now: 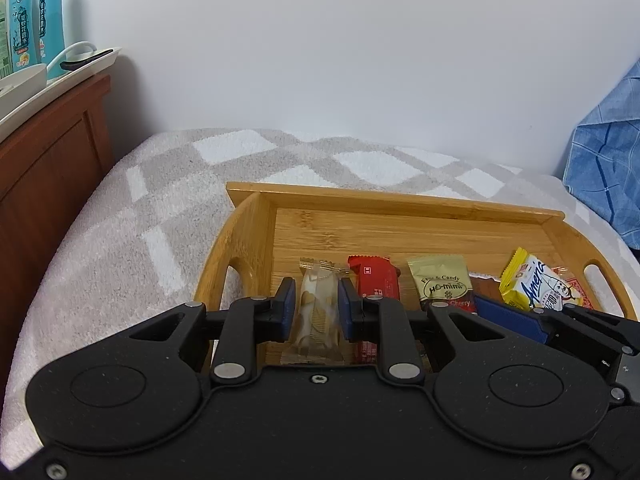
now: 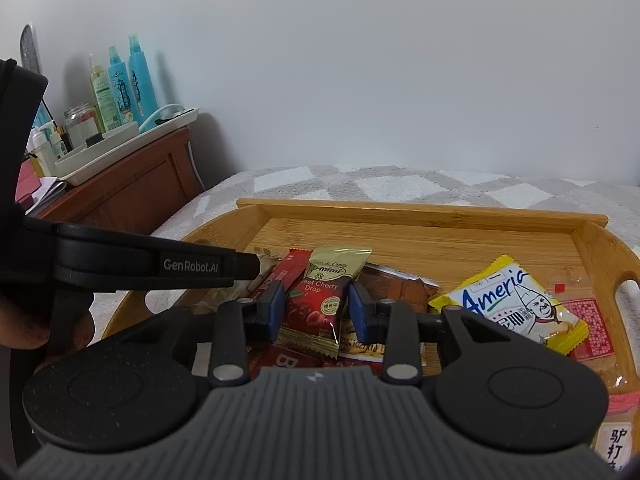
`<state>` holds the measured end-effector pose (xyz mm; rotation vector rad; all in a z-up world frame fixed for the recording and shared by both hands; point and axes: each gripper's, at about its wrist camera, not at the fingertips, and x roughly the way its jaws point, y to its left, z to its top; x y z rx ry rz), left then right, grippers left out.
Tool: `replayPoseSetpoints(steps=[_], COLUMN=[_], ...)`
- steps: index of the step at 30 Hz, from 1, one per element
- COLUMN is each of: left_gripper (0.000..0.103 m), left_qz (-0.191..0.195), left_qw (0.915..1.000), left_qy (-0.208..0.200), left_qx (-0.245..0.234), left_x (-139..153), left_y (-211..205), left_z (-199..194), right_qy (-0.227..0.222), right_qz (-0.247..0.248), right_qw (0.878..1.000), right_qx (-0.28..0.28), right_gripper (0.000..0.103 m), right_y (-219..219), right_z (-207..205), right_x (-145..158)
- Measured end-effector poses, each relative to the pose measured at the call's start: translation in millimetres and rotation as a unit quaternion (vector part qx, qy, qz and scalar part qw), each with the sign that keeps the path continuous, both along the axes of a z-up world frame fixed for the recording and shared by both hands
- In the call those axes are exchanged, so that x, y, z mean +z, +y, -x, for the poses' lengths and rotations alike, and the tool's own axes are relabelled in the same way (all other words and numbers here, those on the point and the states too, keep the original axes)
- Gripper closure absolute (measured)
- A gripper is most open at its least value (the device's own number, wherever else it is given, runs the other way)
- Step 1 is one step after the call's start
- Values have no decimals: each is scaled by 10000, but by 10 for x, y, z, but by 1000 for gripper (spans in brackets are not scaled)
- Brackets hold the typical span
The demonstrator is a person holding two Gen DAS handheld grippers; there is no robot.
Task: Organize snacks
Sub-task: 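Carry the wafer and cherry packet onto the tray and open both tools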
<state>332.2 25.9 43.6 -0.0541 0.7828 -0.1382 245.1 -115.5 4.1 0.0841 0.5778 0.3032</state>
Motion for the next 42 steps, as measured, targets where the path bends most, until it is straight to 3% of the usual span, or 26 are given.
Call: replayPoseSetpoints(steps=[10,13,15,29,42], left_gripper=[80,76,72,57,36], left_qz=[-11,-10,-12,-39,-57], left_qw=[10000,10000,9999,9995,9988], left_qy=[-54,-80,-115,-307,-476], left_qx=[-4,-15,6,17,-106], left_x=[32,71,105,366,581], left_y=[-36,-42,-41,-70,-125], left_z=[47,90,130,442,864], right_qy=[-8,-53,-98,-318,-710], right_qz=[-89,-122,-112,70,-578], right_qw=[9999,9998,9997,9970,9860], right_qx=[-58,-121,-171,-695,-1394], right_gripper=[58,54,44,36,18], right_y=[-56,-82,-97,-396,-733], right_z=[9,33,55,287,646], right_x=[21,60,90,239,469])
